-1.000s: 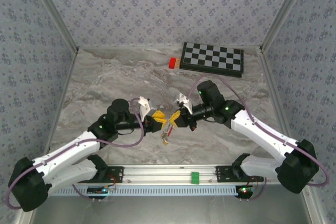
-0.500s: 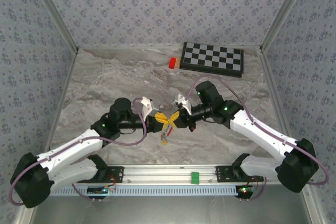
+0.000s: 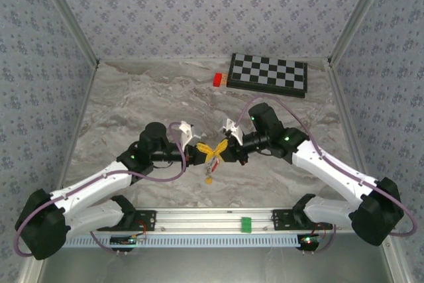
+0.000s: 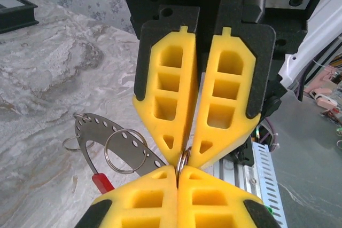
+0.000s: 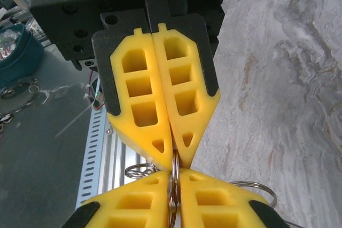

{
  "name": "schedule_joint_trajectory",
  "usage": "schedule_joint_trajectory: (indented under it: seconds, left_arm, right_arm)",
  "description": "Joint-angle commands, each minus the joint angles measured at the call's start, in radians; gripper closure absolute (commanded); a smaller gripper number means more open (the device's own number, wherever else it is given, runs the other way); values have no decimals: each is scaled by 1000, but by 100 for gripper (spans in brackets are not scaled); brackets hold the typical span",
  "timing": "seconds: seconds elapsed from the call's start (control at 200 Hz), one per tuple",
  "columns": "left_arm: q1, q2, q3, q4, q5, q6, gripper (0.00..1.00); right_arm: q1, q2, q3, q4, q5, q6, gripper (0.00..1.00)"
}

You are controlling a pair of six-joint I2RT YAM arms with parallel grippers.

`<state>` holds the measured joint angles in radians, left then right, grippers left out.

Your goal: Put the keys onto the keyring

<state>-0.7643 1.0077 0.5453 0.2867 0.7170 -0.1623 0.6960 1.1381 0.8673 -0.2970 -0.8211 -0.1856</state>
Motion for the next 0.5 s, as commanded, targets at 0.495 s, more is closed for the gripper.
schedule_joint_trajectory:
  seconds: [0.495]
  left_arm:
    - [-18, -75, -94, 459, -194, -182, 100]
  right_arm:
    - [-116, -198, -352, 852, 64, 546, 65]
